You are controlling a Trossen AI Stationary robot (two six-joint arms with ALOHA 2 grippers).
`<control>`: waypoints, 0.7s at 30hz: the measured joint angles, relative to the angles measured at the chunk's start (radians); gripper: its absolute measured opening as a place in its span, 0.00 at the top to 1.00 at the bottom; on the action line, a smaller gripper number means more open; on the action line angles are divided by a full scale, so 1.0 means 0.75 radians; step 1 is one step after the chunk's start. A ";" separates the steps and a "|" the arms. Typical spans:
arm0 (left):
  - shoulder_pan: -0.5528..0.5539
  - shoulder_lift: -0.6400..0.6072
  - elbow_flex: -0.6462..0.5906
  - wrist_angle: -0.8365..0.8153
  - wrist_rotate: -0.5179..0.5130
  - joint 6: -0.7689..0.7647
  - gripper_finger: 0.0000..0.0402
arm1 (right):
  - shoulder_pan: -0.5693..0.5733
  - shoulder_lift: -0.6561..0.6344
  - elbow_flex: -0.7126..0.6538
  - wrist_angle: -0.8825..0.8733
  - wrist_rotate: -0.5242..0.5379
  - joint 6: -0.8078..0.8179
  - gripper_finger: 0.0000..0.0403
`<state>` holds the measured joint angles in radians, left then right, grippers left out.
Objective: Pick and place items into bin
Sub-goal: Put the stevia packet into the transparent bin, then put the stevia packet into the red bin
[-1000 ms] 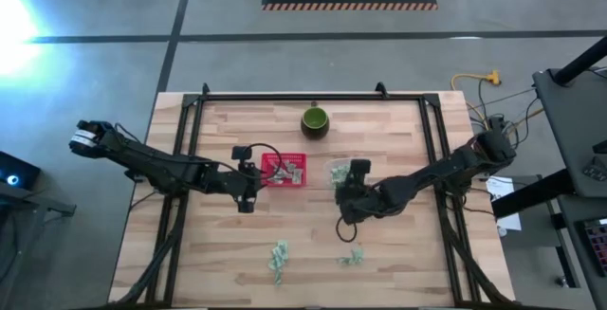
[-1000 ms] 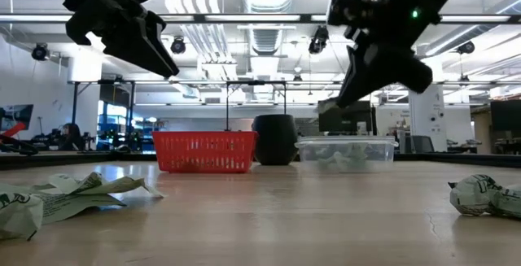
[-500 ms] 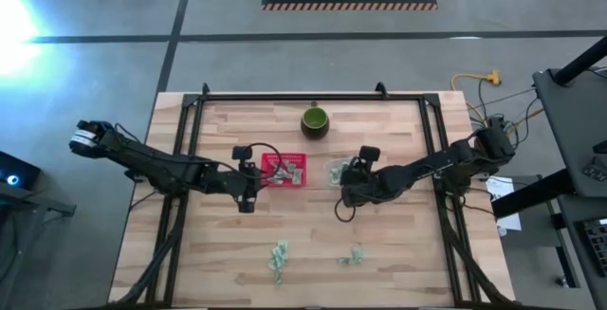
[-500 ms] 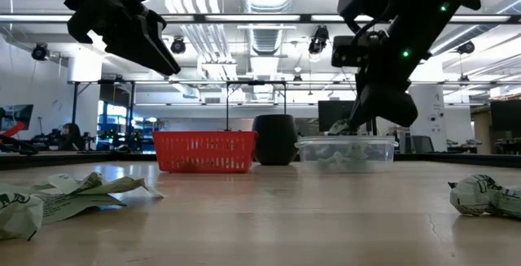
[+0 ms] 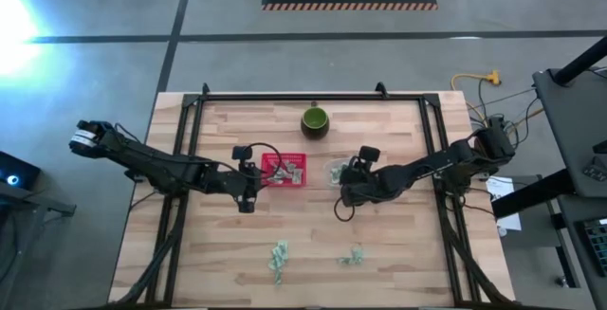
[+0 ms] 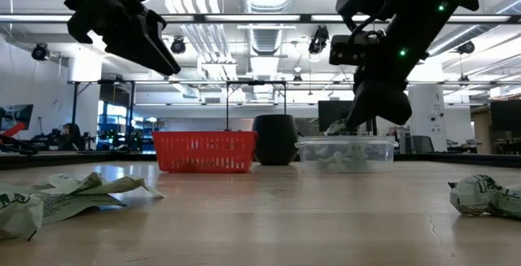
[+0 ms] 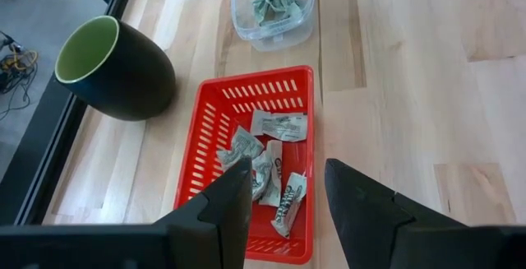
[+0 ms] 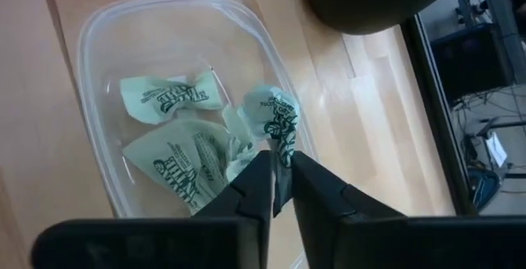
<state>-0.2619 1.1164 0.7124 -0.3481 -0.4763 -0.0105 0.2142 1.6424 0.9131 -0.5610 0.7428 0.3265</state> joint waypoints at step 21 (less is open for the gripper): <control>0.000 0.062 -0.016 0.050 0.000 -0.012 0.66 | 0.050 -0.060 0.007 0.008 0.060 -0.087 0.65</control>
<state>-0.2619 1.1630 0.7002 -0.3106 -0.4763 -0.0195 0.2517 1.5972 0.9184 -0.5549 0.7879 0.2615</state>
